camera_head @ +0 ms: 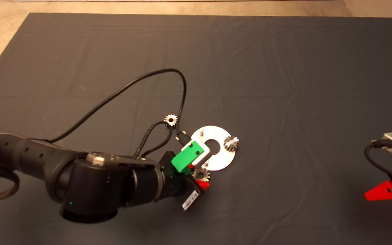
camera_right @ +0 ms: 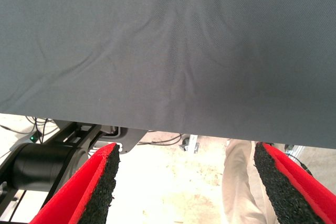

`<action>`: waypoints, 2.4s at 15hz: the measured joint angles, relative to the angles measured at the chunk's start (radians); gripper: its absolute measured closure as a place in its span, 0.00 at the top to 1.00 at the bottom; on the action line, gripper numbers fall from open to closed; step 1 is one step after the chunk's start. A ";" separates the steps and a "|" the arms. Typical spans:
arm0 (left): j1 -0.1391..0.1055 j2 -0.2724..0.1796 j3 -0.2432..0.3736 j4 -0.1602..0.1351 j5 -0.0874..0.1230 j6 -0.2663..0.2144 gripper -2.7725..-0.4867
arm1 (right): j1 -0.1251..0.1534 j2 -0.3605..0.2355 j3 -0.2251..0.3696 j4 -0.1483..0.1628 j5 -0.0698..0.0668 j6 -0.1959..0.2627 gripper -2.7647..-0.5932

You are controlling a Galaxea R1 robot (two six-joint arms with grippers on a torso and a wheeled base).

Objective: Install three planetary gears onto the carrier pins

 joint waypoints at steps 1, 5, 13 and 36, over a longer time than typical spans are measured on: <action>0.000 0.018 -0.005 0.000 0.012 0.000 0.10 | 0.000 -0.001 0.000 0.000 0.000 0.000 0.60; -0.008 0.037 -0.079 0.000 0.018 0.028 0.10 | 0.000 -0.001 0.000 0.001 0.000 0.000 0.60; -0.008 0.054 -0.136 -0.002 0.024 0.098 0.10 | 0.000 -0.001 0.000 0.007 0.000 0.000 0.60; -0.006 0.108 -0.196 0.014 0.016 0.098 0.09 | 0.000 -0.004 0.000 0.009 0.000 0.000 0.60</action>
